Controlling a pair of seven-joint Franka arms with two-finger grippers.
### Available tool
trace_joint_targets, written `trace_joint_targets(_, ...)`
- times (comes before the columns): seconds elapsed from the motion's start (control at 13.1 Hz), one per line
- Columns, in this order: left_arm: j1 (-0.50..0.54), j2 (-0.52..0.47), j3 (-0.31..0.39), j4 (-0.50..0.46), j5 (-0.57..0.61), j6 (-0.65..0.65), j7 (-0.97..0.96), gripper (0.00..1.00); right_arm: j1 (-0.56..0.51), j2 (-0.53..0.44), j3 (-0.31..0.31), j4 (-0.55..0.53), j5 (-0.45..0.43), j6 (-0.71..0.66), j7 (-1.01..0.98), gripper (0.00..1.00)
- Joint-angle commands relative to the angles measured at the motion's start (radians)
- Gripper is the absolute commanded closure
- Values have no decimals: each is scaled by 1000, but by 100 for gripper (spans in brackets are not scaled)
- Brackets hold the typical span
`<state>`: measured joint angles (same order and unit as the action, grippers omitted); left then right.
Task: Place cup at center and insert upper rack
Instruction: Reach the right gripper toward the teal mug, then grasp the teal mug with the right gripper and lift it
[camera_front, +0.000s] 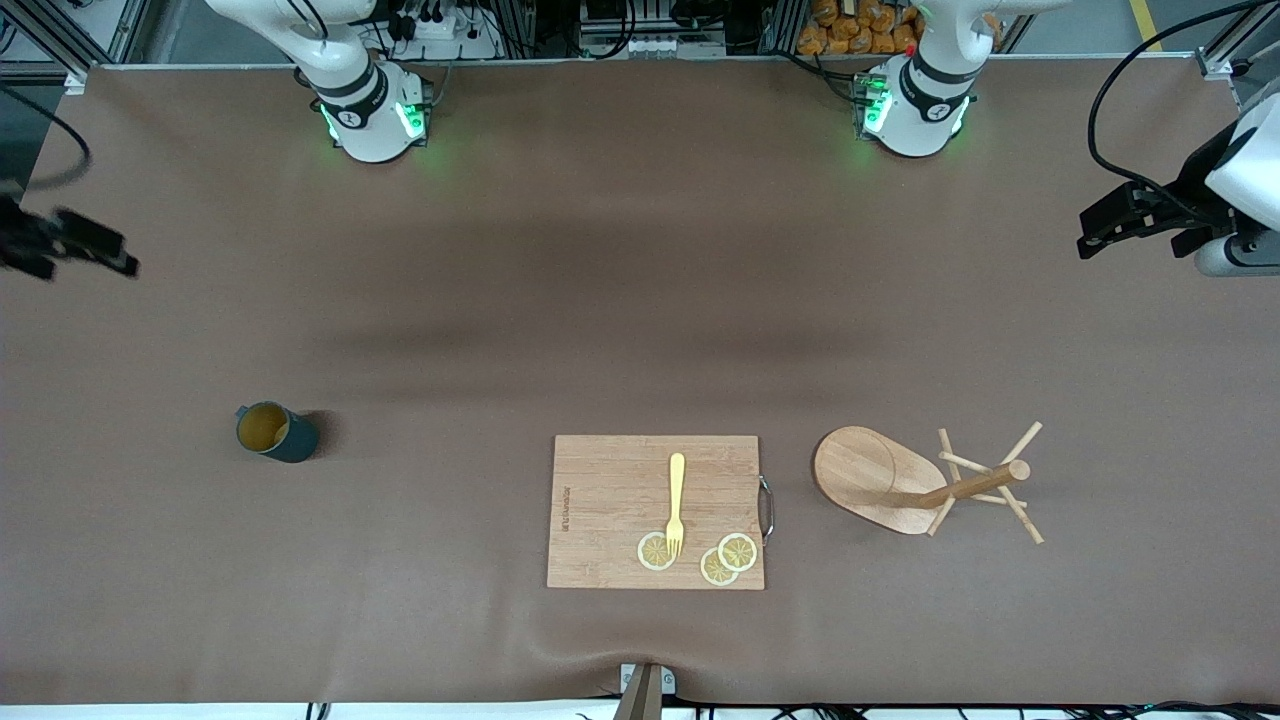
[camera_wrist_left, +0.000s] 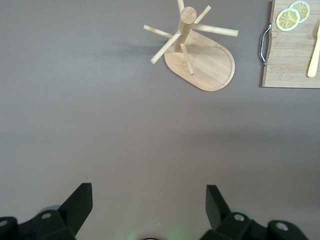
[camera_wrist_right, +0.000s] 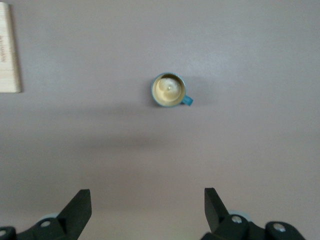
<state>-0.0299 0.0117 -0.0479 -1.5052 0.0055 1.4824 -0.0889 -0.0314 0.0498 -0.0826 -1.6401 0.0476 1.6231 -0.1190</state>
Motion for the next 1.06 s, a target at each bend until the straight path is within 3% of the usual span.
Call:
trace_joint_targets(0.0,8,10,-3,20,-21,-13,-3,0,10,66,9,-55,3,118,21,0)
trace_joint_targets(0.3,15,11,-1,16,-21,-10,-3,0,25,205,9,-55,11,265,21,0)
trace_joint_targets(0.99,30,13,-3,13,-21,-10,-2,0,42,433,11,-58,15,441,21,0)
